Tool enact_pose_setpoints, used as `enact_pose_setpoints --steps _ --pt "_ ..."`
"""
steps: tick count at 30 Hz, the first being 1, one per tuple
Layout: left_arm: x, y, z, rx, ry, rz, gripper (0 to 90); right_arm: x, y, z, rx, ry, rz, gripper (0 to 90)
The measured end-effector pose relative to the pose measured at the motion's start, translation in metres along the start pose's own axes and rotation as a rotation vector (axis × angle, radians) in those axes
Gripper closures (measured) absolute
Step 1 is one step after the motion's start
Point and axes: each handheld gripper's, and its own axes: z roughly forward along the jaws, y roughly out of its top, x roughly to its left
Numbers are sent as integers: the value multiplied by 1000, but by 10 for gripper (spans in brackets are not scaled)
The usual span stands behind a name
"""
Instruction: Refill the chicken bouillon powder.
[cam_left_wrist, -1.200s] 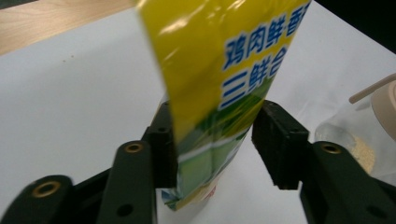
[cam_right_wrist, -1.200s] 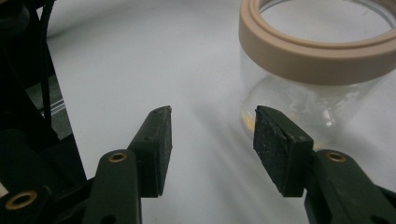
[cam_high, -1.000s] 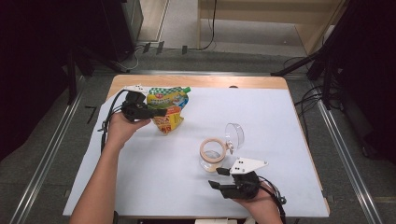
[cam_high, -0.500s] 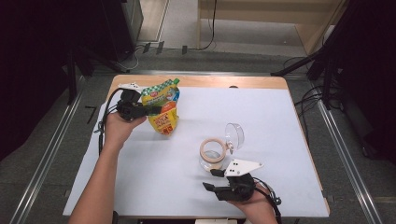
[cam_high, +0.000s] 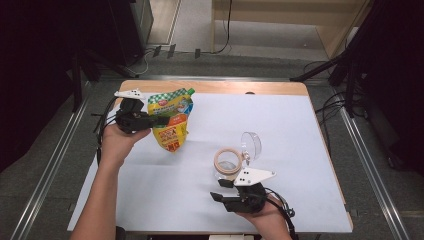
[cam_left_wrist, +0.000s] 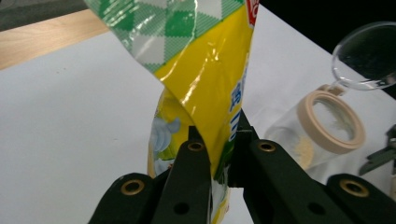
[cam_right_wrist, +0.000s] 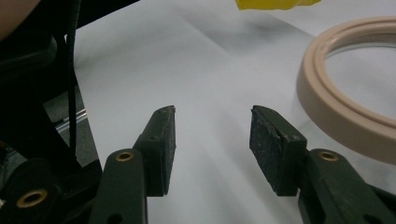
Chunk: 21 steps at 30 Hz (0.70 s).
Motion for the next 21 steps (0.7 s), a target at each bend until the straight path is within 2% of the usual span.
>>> enact_pose_setpoints --steps 6,8,11,14,17,21 --pt "-12 -3 -7 13 -34 -23 900 9 5 15 22 16 -29 527" --pt "-16 -4 -8 25 -41 -28 900 11 7 21 27 8 -20 554" --pt "-25 -5 -10 48 -42 -7 900 12 9 28 31 10 -13 570" --pt "-32 -5 -12 64 -64 -7 900 13 12 35 49 13 -24 570" --pt "-35 -5 -13 69 -93 -24 900 13 15 45 59 17 -26 561" --pt "-41 -5 -14 74 -105 -4 900 12 17 56 72 16 -25 564"
